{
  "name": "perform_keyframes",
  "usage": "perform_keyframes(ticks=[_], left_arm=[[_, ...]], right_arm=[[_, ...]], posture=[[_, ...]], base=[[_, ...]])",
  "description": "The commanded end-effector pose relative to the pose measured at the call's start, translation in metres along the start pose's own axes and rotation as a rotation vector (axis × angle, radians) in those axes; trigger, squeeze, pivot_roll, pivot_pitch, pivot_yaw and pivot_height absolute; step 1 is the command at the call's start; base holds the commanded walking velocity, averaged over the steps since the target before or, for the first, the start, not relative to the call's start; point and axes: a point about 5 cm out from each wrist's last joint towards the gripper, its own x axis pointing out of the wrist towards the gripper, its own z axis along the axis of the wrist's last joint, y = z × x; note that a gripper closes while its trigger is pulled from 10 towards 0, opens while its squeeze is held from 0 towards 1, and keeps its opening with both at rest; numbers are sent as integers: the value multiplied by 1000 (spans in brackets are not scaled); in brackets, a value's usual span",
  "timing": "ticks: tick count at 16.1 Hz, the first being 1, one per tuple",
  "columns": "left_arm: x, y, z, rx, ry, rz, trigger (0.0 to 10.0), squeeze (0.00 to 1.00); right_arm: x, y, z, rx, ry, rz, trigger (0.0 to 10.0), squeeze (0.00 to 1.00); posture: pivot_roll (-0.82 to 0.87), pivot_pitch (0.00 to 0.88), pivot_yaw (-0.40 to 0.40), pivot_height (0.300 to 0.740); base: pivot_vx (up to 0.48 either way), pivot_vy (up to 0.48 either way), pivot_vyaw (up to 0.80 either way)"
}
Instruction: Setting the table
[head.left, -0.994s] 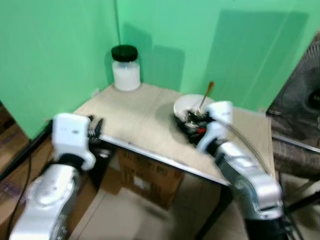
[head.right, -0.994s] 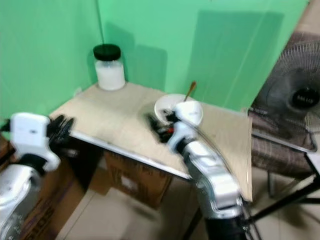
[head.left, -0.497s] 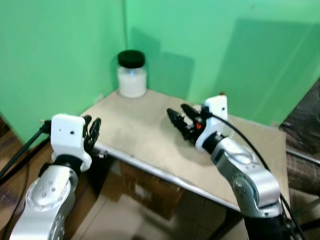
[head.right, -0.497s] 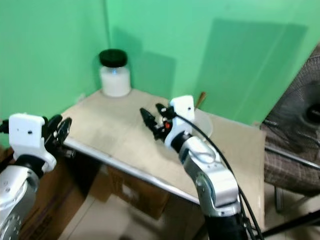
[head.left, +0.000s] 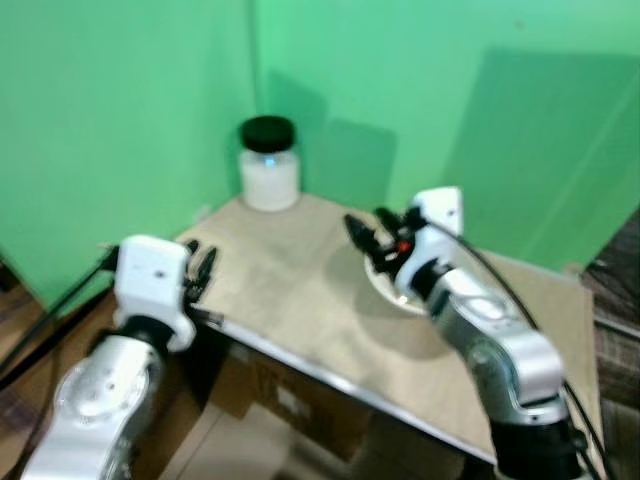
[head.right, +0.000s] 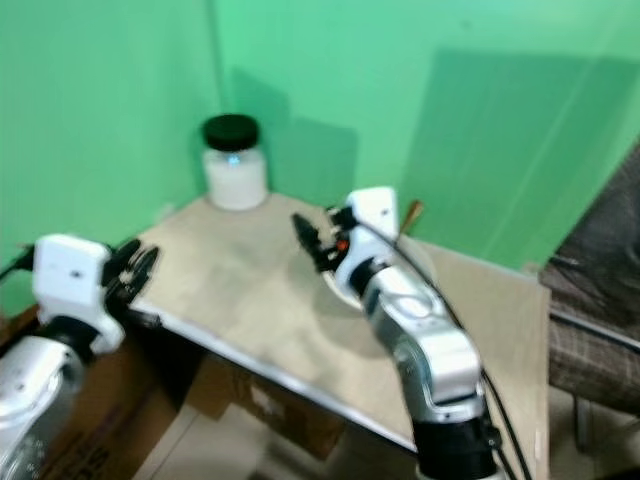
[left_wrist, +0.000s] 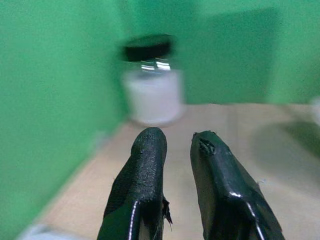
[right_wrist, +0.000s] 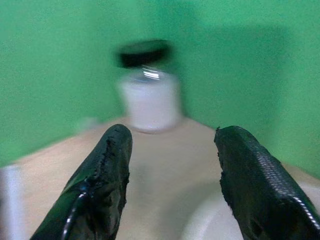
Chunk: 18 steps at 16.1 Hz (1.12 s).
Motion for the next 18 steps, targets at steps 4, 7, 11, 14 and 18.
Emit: perform_keyframes(ticks=[4,7,11,14,18], left_arm=[[2,-11,1,28,-18,-173,10000,0],[0,-20,-1,48,-1,-351,10000,0],[-3,-26,0,66,12,-479,10000,0],[-6,-29,-1,66,19,-485,10000,0],[-8,-29,-1,62,24,-495,10000,0]], right_arm=[[3,-19,-1,-64,154,-159,10000,1000],[9,-27,-10,-92,258,-265,10000,1000],[25,-33,-12,-87,392,-407,10000,0],[34,-34,-13,-87,440,-459,10000,0],[40,-42,-14,-24,472,-584,10000,0]], posture=[[8,0,1,740],[2,0,-2,740],[23,0,-18,740],[33,0,-25,740],[28,0,-29,740]], base=[[0,0,0],[0,0,0],[0,0,0],[0,0,0],[0,0,0]])
